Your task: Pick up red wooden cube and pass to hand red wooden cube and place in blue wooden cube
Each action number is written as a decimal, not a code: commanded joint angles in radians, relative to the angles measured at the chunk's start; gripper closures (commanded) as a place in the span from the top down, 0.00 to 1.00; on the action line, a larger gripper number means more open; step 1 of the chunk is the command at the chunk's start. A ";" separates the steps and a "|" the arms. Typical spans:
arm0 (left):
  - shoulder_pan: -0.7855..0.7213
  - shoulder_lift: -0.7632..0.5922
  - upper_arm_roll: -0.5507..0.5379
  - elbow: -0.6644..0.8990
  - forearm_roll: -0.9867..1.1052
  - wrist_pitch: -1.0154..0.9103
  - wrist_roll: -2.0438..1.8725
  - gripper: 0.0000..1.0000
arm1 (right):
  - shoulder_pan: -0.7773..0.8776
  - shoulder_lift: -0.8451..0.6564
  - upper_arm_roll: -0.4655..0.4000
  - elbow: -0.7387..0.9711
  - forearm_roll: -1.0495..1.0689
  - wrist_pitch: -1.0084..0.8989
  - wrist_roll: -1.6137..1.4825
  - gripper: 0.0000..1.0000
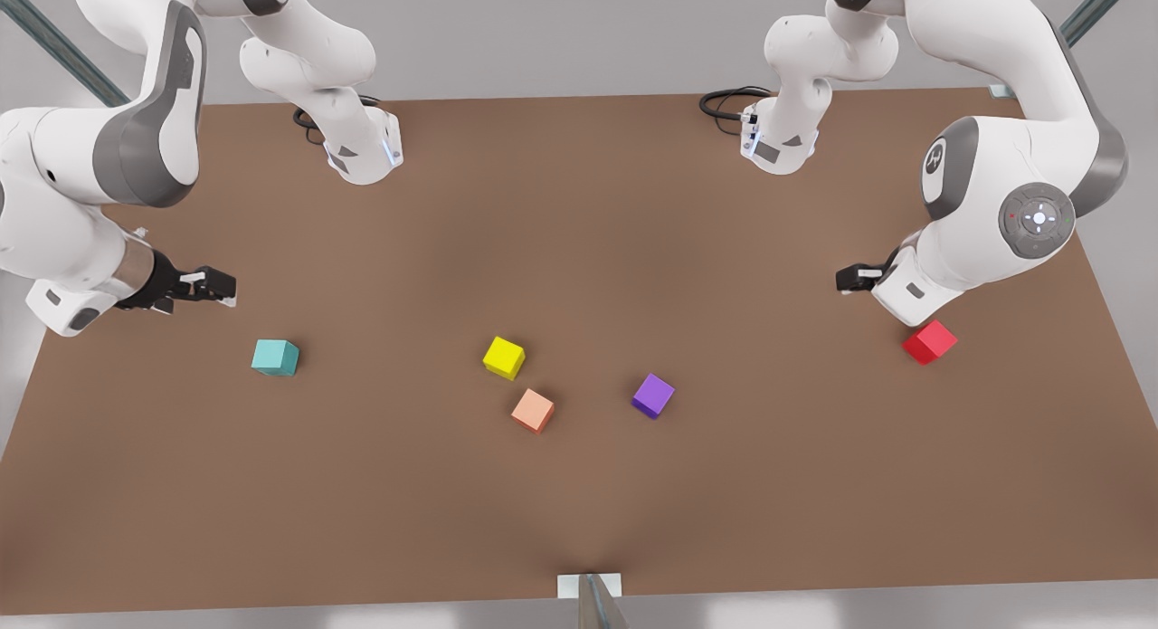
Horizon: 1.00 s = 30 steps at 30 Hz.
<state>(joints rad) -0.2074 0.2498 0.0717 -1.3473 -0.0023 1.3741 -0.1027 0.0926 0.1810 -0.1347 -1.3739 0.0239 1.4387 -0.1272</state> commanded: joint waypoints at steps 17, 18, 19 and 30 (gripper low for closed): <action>0.233 0.279 0.313 -0.303 -0.249 0.665 -0.084 1.00 | 0.067 0.133 0.000 0.004 -0.012 0.078 0.066 1.00; 0.241 0.279 0.315 -0.309 -0.248 0.669 -0.083 1.00 | 0.067 0.133 0.000 0.002 -0.010 0.078 0.066 1.00; 0.264 0.279 0.315 -0.337 -0.246 0.686 -0.078 1.00 | 0.065 0.133 0.000 0.002 -0.010 0.078 0.066 1.00; 0.269 0.267 0.315 -0.552 -0.251 0.904 -0.075 1.00 | 0.064 0.141 0.000 -0.013 0.010 0.078 0.064 1.00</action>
<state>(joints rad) 0.0616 0.5191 0.3864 -1.8986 -0.2524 2.2035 -0.1501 0.1567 0.3224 -0.1347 -1.3871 0.0258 1.5165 -0.0724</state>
